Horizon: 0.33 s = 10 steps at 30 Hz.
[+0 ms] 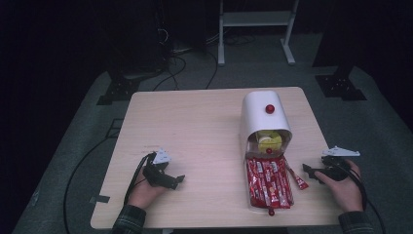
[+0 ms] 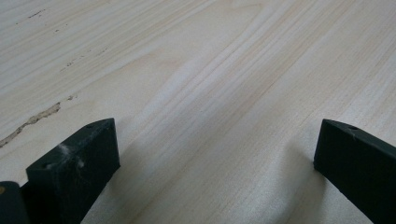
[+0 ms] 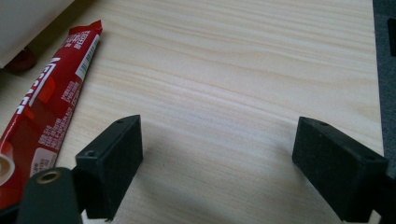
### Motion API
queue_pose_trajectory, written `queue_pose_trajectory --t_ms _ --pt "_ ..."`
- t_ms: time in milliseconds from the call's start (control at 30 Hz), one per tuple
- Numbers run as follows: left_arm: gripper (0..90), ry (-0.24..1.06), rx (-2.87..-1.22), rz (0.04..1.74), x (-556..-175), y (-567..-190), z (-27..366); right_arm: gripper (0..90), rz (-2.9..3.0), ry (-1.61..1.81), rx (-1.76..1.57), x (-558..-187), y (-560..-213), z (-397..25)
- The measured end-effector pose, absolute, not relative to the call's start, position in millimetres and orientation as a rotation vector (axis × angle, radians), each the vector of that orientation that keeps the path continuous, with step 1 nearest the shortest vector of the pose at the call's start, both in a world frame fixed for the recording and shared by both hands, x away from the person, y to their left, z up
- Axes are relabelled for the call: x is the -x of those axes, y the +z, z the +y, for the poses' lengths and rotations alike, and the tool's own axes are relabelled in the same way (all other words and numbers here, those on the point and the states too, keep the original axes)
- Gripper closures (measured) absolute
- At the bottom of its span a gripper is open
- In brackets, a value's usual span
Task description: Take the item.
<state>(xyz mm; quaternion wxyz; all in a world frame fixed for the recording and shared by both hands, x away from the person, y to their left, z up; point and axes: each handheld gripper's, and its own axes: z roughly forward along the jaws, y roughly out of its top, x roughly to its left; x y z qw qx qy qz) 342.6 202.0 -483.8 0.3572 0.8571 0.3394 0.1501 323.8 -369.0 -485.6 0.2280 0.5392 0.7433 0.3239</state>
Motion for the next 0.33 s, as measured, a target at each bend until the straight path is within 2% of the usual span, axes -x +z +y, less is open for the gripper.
queue_pose_trajectory --t_ms 333 --pt "0.0 0.388 -2.211 0.877 -342.4 -483.8 201.9 13.3 2.030 0.898 -1.492 -321.9 -486.8 -369.6"
